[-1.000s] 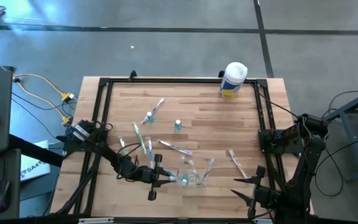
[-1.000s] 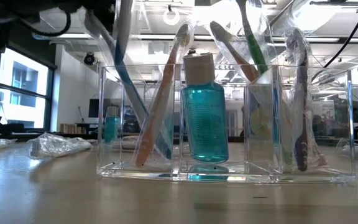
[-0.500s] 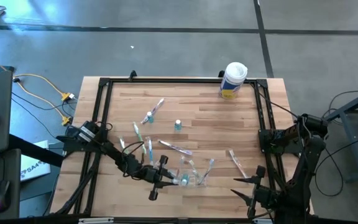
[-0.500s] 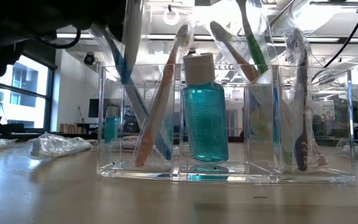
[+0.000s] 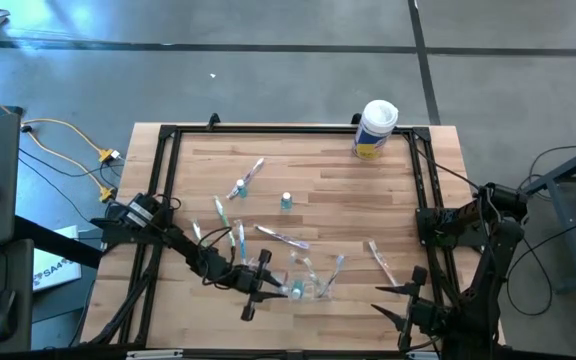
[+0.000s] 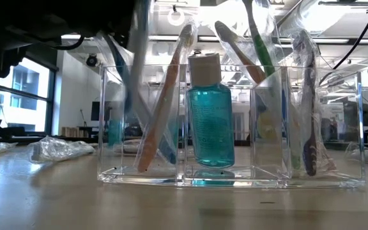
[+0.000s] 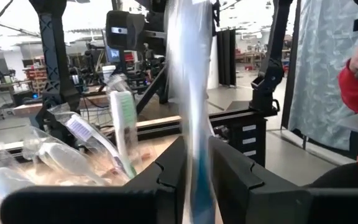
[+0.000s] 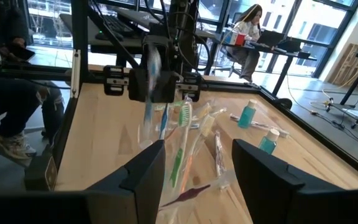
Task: Pick & Place toothbrushing station
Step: Put the blue toothbrush into the transparent organizer
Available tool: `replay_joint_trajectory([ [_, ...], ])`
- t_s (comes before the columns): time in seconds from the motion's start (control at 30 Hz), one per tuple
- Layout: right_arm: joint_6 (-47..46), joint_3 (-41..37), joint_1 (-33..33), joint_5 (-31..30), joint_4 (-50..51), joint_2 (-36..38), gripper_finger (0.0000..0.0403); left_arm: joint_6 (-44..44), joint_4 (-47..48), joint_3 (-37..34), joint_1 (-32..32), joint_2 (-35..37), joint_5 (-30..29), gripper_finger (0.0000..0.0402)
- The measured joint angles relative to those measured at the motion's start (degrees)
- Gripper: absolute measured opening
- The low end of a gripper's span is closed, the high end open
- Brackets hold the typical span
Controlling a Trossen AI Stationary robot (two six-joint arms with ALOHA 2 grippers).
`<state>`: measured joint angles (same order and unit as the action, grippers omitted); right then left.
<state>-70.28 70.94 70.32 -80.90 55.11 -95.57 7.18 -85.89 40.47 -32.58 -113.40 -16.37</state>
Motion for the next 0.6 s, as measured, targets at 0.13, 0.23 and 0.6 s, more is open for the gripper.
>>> replay_joint_trajectory([
  [0.13,0.0,0.0,0.0,0.0,0.0,0.0,0.018,0.0,0.9,0.0,0.0,0.0,-1.6,0.0075],
  [0.23,0.0,0.0,0.0,0.1,0.0,0.0,0.018,-0.4,0.9,0.0,0.0,0.0,-1.9,0.0075],
  [0.6,0.0,0.0,0.0,1.4,0.0,0.0,0.018,-4.9,3.7,0.0,0.0,0.0,-10.4,0.0077],
])
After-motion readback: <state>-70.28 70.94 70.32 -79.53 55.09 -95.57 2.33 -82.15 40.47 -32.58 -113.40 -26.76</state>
